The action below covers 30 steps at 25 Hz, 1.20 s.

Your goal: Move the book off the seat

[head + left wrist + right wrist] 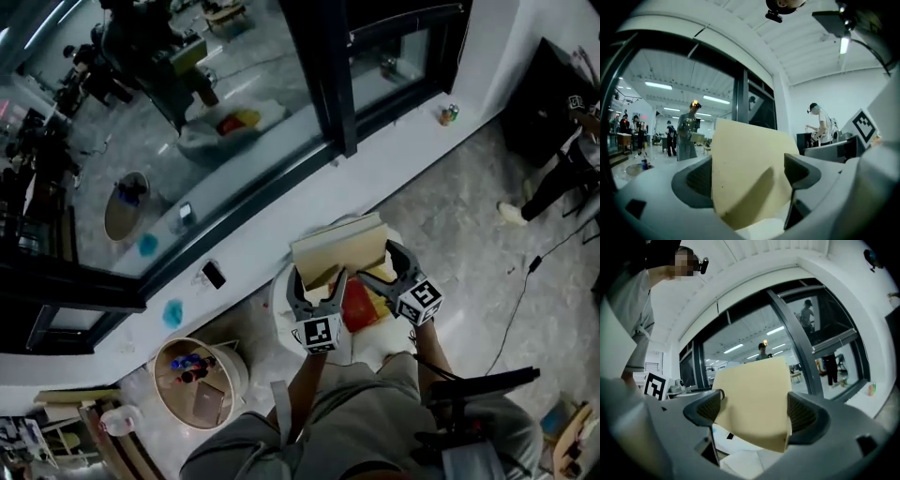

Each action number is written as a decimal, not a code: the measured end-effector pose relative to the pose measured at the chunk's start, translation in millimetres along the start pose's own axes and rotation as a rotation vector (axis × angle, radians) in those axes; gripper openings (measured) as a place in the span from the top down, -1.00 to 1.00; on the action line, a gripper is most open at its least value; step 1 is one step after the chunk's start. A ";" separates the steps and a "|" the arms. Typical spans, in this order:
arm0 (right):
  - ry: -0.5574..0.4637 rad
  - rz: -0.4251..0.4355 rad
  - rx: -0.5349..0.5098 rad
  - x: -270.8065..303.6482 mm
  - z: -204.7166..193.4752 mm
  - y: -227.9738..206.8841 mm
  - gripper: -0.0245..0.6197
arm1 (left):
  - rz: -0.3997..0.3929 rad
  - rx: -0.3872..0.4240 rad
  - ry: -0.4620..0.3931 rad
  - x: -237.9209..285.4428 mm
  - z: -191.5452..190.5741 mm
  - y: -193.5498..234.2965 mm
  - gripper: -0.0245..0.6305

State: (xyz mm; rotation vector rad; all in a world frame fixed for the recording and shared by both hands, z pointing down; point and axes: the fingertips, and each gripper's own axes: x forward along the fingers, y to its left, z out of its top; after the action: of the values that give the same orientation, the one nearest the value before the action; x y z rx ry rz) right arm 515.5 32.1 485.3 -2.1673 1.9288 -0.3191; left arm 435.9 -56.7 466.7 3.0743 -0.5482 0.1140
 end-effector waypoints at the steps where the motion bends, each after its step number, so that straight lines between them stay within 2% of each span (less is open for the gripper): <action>1: -0.024 0.018 -0.030 1.4 23.8 10.2 -0.43 | 0.008 0.004 -0.063 -3.5 30.3 3.0 -0.47; 5: -0.122 0.039 -0.125 -1.0 107.5 53.4 -0.43 | 0.011 0.020 -0.227 -30.3 122.5 7.6 -0.47; 8: -0.139 -0.005 -0.213 -7.2 142.9 73.2 -0.43 | -0.004 0.004 -0.310 -45.0 159.1 4.6 -0.47; 11: -0.141 -0.047 -0.251 -11.9 144.5 80.6 -0.43 | -0.026 -0.009 -0.319 -52.3 161.3 3.5 -0.47; 15: -0.140 -0.061 -0.240 -11.5 138.6 79.1 -0.43 | -0.052 0.000 -0.300 -48.3 153.8 6.6 -0.47; 17: -0.153 -0.073 -0.219 -12.3 141.5 79.9 -0.43 | -0.052 -0.004 -0.296 -47.6 152.5 6.8 -0.47; 19: -0.143 -0.084 -0.241 -13.9 138.6 77.7 -0.43 | -0.040 -0.010 -0.298 -47.9 149.4 7.1 -0.47; 22: -0.121 -0.073 -0.275 -12.2 137.6 77.6 -0.43 | -0.026 -0.022 -0.317 -48.6 151.6 7.6 -0.47; 25: -0.135 -0.080 -0.254 -11.0 142.9 77.9 -0.43 | -0.022 -0.024 -0.314 -50.1 150.7 7.9 -0.47; 30: -0.124 -0.030 -0.263 -11.1 134.8 87.6 -0.43 | 0.001 -0.028 -0.308 -59.4 151.4 9.8 -0.47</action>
State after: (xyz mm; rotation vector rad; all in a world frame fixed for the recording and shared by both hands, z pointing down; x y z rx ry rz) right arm 472.7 36.2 330.0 -2.3150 1.9645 0.0675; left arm 387.4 -49.9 311.4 3.0803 -0.5540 -0.3693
